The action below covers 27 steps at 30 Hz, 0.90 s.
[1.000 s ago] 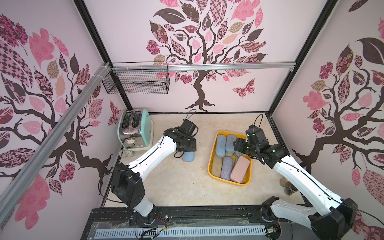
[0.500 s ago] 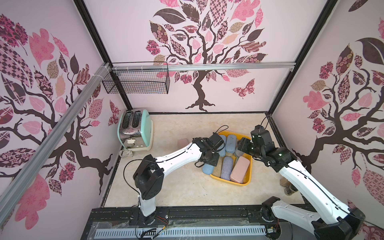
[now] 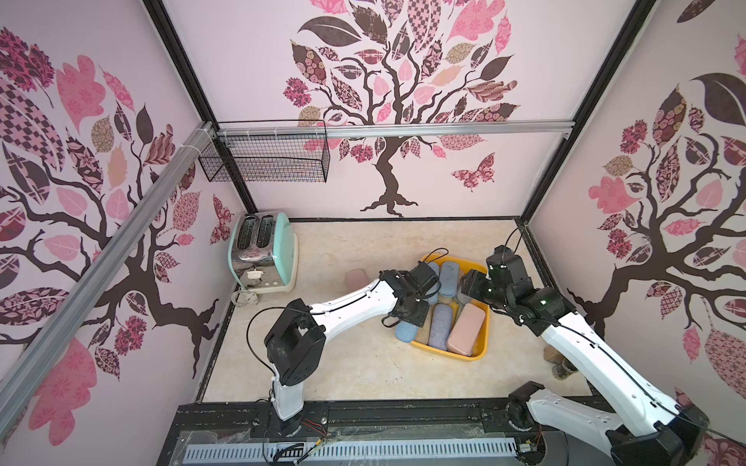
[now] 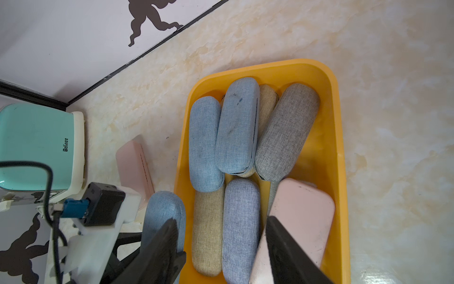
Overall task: Put the glasses cases into the storage boxes
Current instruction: Place the glasses case in the storage box.
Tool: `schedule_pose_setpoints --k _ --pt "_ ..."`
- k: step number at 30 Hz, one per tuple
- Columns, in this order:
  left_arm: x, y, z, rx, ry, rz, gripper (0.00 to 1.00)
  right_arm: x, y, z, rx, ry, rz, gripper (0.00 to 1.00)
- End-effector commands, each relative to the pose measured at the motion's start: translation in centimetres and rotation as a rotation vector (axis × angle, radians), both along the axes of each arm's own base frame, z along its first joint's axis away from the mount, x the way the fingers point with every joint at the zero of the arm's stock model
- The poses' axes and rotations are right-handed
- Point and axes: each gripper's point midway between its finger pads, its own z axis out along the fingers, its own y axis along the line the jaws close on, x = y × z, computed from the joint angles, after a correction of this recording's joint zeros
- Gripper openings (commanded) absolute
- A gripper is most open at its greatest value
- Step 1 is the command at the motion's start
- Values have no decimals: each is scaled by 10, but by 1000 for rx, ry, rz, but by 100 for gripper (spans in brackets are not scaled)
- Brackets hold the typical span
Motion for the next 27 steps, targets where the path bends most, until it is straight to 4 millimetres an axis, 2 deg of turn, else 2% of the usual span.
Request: schedule_pose_setpoints --k 1,8,14,20,27 --pt "3 -19 7 -54 -15 -18 59 2 2 -1 7 0 4 61" --pt "9 -41 19 -95 -42 -41 59 3 2 -4 5 5 2 61" --pt "14 -55 9 -104 -28 -52 59 1 -4 3 -18 -7 -17 61" --pt "7 -48 -17 -52 26 -44 58 0 -6 5 -27 -11 -19 61" --pt "-5 -44 -28 -49 61 -53 58 4 -4 4 -26 -7 -16 61"
